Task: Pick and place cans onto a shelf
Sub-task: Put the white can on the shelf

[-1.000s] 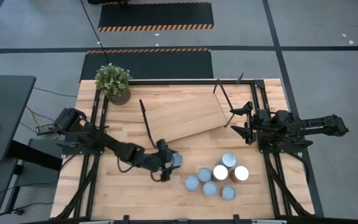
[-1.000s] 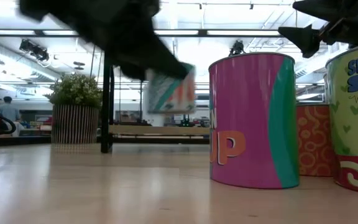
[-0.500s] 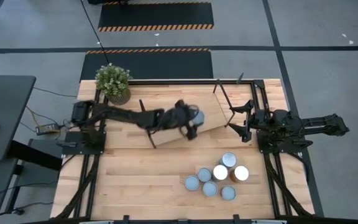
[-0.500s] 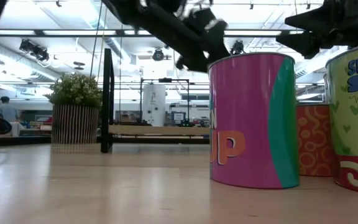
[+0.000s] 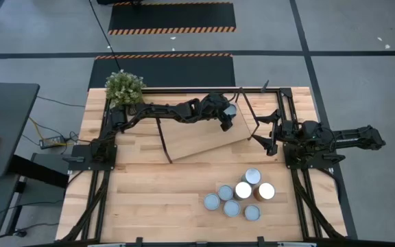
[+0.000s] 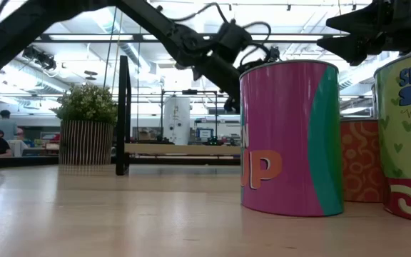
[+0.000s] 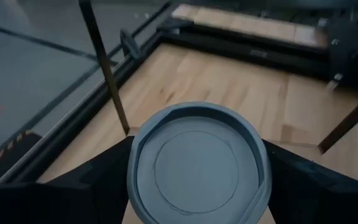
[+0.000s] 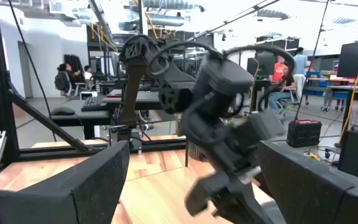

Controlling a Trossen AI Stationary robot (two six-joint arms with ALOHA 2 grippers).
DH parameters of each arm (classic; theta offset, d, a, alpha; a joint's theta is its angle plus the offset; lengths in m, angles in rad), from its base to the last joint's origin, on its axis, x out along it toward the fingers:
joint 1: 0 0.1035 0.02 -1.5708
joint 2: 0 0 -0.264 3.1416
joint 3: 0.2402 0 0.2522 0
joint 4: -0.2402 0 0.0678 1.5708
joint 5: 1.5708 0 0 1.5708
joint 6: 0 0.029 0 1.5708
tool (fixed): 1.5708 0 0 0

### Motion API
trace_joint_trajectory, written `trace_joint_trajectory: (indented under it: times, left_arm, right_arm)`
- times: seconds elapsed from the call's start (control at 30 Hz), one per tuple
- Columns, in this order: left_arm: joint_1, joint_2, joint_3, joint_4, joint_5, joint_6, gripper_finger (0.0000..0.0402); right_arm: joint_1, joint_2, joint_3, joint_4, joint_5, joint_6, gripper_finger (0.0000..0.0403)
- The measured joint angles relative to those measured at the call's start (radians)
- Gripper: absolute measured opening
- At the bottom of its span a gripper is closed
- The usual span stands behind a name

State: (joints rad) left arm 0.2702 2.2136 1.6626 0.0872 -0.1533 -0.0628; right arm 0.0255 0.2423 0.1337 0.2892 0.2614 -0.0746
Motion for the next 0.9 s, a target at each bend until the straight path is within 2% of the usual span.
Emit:
trace_joint_trajectory:
  times: [0.2,0.33,0.57,0.7,0.9]
  left_arm:
    - [0.046,0.052,0.035,-0.037,0.101,0.0,0.0303]
    - [0.054,0.059,0.036,-0.056,0.139,0.038,0.0329]
    - [0.039,0.059,0.036,-0.044,0.135,0.117,0.0395]
    - [0.03,0.041,0.035,-0.044,0.064,0.233,0.039]
    - [0.034,0.034,0.035,-0.043,0.06,0.303,0.0389]
  right_arm:
    - [0.004,0.0,0.0,0.001,0.0,0.004,0.0361]
    - [0.009,0.002,0.0,0.004,-0.001,0.004,0.0361]
    - [0.009,0.002,0.0,0.001,-0.014,0.019,0.0361]
    - [0.01,0.002,0.0,0.001,-0.028,0.021,0.0361]
    - [0.014,0.002,0.0,0.001,-0.028,0.024,0.0361]
